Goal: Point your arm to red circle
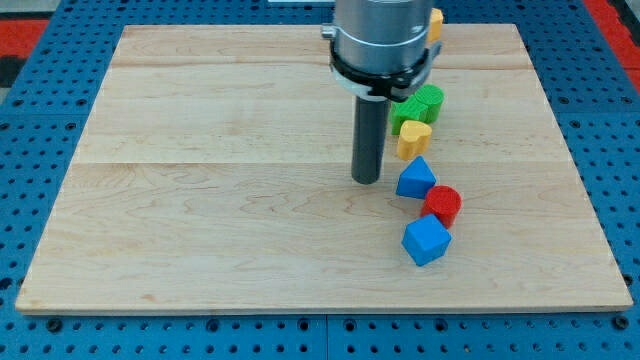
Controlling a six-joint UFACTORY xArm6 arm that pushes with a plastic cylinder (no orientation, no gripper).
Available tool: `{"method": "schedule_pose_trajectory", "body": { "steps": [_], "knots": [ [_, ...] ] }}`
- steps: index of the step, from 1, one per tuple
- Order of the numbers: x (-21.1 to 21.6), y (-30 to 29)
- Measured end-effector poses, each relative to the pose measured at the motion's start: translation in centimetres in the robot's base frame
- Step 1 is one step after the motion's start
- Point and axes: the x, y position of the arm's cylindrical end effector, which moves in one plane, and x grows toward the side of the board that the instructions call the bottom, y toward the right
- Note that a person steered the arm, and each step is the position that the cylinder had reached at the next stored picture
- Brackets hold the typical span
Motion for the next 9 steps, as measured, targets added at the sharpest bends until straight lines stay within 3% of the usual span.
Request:
{"method": "schedule_pose_trajectory", "body": {
  "steps": [1,2,3,4,5,6,7,9],
  "knots": [
    [0.2,0.4],
    [2.4,-3.3],
    [8.0,-5.0],
    [13.0,-3.4],
    [14.3,5.1],
    [12.9,12.1],
    [8.2,13.6],
    [7.0,9.5]
  ]
}}
